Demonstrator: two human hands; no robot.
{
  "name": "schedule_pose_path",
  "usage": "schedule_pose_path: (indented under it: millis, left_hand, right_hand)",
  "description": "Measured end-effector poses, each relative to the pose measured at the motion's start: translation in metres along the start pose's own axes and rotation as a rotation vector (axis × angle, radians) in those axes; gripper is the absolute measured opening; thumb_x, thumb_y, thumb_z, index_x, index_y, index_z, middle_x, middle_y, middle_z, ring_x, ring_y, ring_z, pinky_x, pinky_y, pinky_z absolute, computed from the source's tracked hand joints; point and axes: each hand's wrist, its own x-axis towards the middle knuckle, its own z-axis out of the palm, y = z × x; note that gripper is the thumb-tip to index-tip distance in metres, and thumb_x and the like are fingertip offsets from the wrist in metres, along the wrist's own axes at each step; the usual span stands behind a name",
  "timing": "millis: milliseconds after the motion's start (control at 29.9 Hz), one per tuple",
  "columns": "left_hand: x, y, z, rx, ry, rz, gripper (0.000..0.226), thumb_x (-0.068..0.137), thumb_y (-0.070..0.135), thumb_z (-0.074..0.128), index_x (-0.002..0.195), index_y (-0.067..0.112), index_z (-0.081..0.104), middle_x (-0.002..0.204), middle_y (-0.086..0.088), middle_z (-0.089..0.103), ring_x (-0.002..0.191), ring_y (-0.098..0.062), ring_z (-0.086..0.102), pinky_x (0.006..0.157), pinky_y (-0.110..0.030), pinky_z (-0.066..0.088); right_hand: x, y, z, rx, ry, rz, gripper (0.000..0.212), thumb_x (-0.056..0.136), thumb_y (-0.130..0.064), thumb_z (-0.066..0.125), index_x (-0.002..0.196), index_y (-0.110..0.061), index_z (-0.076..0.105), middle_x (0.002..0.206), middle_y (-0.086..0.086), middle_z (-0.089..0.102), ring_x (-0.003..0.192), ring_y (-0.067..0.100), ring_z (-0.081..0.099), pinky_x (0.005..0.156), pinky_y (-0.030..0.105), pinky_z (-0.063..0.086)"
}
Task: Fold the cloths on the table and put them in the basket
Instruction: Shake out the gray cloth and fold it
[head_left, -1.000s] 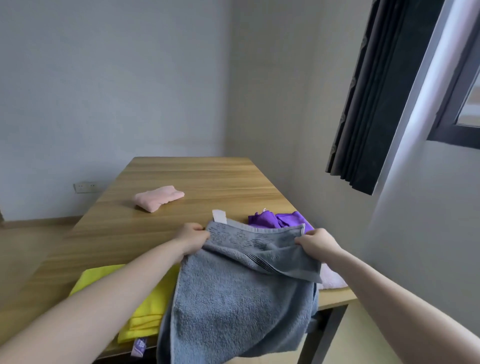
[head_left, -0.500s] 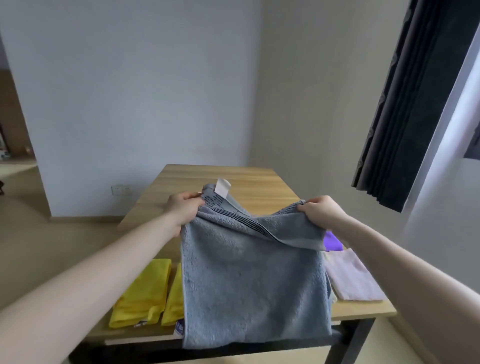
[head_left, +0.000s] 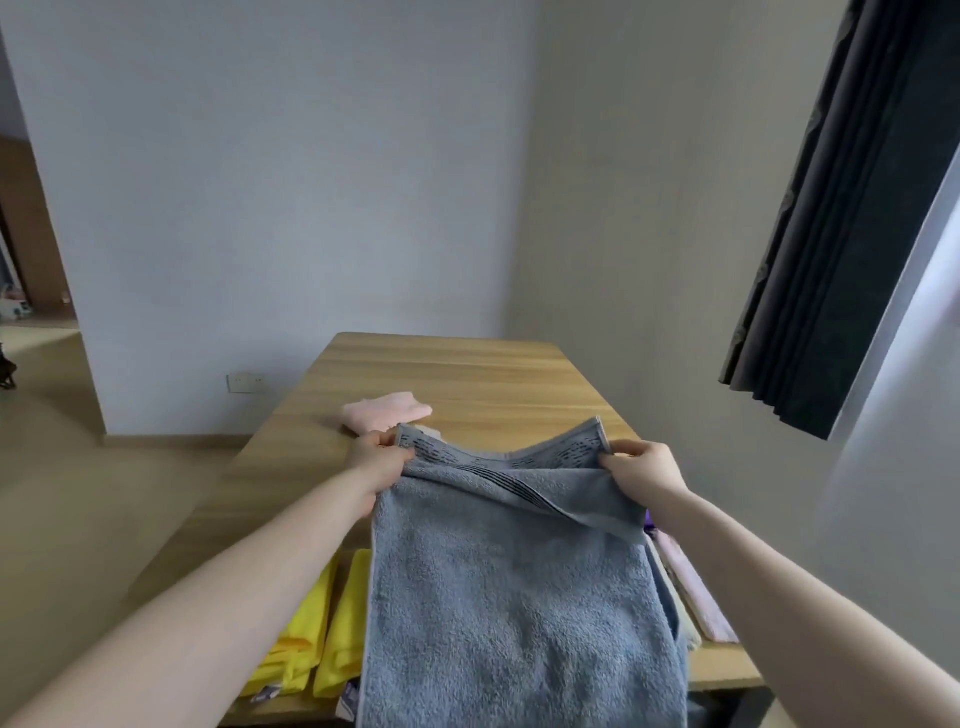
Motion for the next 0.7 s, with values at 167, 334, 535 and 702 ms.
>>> schedule_pose_path:
  millis: [167, 334, 535, 702]
  left_hand:
    - [-0.003, -0.018, 0.006, 0.162, -0.045, -0.130, 0.025, 0.093, 0.006, 0.061, 0.117, 0.009, 0.058, 0.096, -0.008, 0.061, 0.091, -0.027, 0.057, 0.080, -0.033, 0.048]
    - [-0.007, -0.023, -0.005, 0.327, -0.076, -0.016, 0.074, 0.058, 0.064, 0.081, 0.115, 0.020, 0.065, 0.104, 0.001, 0.073, 0.091, -0.019, 0.067, 0.075, -0.030, 0.051]
    - [-0.047, 0.004, -0.045, 0.628, -0.350, 0.229, 0.079, 0.049, 0.083, 0.079, 0.108, 0.031, 0.069, 0.107, 0.014, 0.067, 0.106, -0.006, 0.063, 0.096, -0.025, 0.048]
    - [-0.076, 0.013, -0.052, 0.524, -0.448, 0.423, 0.031, 0.074, 0.035, 0.090, 0.097, 0.024, 0.072, 0.088, 0.022, 0.071, 0.090, 0.006, 0.062, 0.082, -0.011, 0.044]
  right_hand:
    - [0.008, 0.024, 0.014, -0.178, -0.057, 0.105, 0.027, 0.087, -0.039, 0.072, 0.109, -0.023, 0.069, 0.106, 0.001, 0.069, 0.106, 0.024, 0.067, 0.090, 0.031, 0.052]
    - [-0.008, 0.017, 0.006, -0.327, -0.086, 0.008, 0.039, 0.084, -0.060, 0.071, 0.089, -0.023, 0.063, 0.079, -0.007, 0.062, 0.085, 0.017, 0.064, 0.077, 0.030, 0.053]
    - [-0.041, 0.007, -0.024, -0.612, -0.348, -0.218, 0.071, 0.056, -0.084, 0.070, 0.105, -0.033, 0.065, 0.083, -0.009, 0.056, 0.068, 0.004, 0.050, 0.057, 0.018, 0.037]
    - [-0.072, 0.015, -0.022, -0.691, -0.275, -0.380, 0.078, 0.058, -0.075, 0.080, 0.119, -0.039, 0.047, 0.118, -0.011, 0.045, 0.110, 0.013, 0.043, 0.090, 0.032, 0.041]
